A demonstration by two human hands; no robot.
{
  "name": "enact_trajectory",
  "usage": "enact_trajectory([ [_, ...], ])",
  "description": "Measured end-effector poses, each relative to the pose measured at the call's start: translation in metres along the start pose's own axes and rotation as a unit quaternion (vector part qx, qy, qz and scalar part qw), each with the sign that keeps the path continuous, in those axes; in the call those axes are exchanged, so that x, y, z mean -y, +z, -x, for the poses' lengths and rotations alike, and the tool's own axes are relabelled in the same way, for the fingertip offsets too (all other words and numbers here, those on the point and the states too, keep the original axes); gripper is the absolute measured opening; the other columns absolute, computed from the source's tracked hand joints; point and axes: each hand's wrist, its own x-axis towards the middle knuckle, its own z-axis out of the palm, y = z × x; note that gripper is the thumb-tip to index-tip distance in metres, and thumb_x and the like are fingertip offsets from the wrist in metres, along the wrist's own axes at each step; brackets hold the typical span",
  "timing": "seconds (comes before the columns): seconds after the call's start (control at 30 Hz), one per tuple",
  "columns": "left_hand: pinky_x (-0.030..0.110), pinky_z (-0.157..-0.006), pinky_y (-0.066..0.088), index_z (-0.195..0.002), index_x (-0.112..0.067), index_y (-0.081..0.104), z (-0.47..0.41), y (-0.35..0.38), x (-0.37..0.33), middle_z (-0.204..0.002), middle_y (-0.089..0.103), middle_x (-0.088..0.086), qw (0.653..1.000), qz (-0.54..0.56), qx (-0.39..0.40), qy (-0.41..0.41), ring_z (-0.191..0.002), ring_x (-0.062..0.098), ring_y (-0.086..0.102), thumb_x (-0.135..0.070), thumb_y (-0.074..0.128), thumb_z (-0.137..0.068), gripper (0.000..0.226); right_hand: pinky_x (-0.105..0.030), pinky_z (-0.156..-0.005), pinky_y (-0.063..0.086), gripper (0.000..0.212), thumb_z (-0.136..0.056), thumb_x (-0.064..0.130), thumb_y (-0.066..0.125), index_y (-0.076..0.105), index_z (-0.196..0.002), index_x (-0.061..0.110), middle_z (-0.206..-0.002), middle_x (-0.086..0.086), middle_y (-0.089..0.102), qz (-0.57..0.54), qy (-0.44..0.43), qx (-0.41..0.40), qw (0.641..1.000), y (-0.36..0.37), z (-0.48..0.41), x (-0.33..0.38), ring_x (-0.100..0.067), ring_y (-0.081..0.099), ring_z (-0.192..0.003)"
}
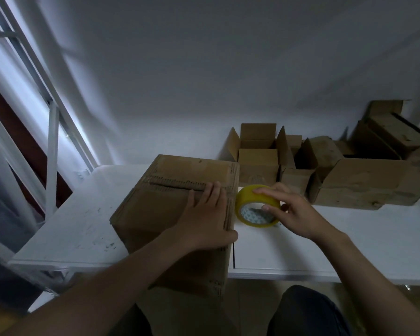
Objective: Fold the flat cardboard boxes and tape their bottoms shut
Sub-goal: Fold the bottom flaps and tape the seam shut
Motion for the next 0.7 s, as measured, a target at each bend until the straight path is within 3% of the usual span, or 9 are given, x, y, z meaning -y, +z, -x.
enact_trajectory([
  [0.13, 0.059, -0.122, -0.001, -0.16, -0.014, -0.011, -0.011, -0.012, 0.01, -0.166, -0.022, 0.002, 1.0, 0.01, -0.002, 0.003, -0.153, 0.018, -0.021, -0.055, 0.046, -0.094, 0.096, -0.016, -0.074, 0.048, 0.039, -0.095, 0.036, 0.061, 0.057, -0.133, 0.045, -0.108, 0.0, 0.05, -0.002, 0.002, -0.065, 0.998, 0.015, 0.0, -0.009, -0.011, 0.054, -0.103],
  [0.33, 0.057, -0.124, -0.001, -0.161, -0.019, -0.007, -0.033, -0.038, 0.034, -0.167, -0.018, -0.002, 1.0, 0.008, 0.007, 0.012, -0.154, 0.013, -0.014, -0.057, 0.044, -0.096, 0.091, -0.01, -0.073, 0.043, 0.04, -0.097, 0.033, 0.063, 0.054, -0.132, 0.052, -0.101, 0.002, 0.046, -0.001, 0.015, -0.092, 0.996, 0.022, -0.03, -0.005, -0.006, 0.051, -0.097],
  [0.43, 0.053, -0.124, -0.003, -0.161, -0.022, -0.007, -0.041, -0.046, 0.053, -0.167, -0.017, -0.006, 1.0, 0.02, 0.012, 0.02, -0.153, 0.011, -0.012, -0.056, 0.047, -0.096, 0.091, -0.008, -0.081, 0.042, 0.042, -0.098, 0.033, 0.064, 0.051, -0.13, 0.056, -0.104, 0.001, 0.048, 0.013, 0.018, -0.089, 0.996, 0.026, -0.045, -0.004, -0.002, 0.05, -0.1],
  [0.57, 0.049, -0.126, 0.004, -0.16, -0.024, -0.012, -0.037, -0.036, 0.091, -0.166, -0.02, -0.009, 0.999, 0.02, 0.023, 0.034, -0.152, 0.007, -0.013, -0.047, 0.05, -0.098, 0.091, -0.03, -0.091, 0.053, 0.047, -0.095, 0.033, 0.068, 0.053, -0.137, 0.051, -0.107, 0.006, 0.049, 0.021, 0.03, -0.056, 0.998, 0.042, -0.054, 0.005, -0.006, 0.051, -0.105],
  [0.7, 0.054, -0.124, 0.005, -0.16, -0.03, -0.008, -0.022, -0.026, 0.132, -0.167, -0.015, -0.013, 0.997, 0.043, 0.029, 0.05, -0.151, 0.002, -0.015, -0.025, 0.049, -0.097, 0.086, -0.034, -0.089, 0.055, 0.065, -0.09, 0.033, 0.073, 0.043, -0.144, 0.052, -0.114, 0.012, 0.052, 0.07, -0.008, -0.02, 0.997, 0.073, -0.055, 0.028, -0.005, 0.051, -0.103],
])
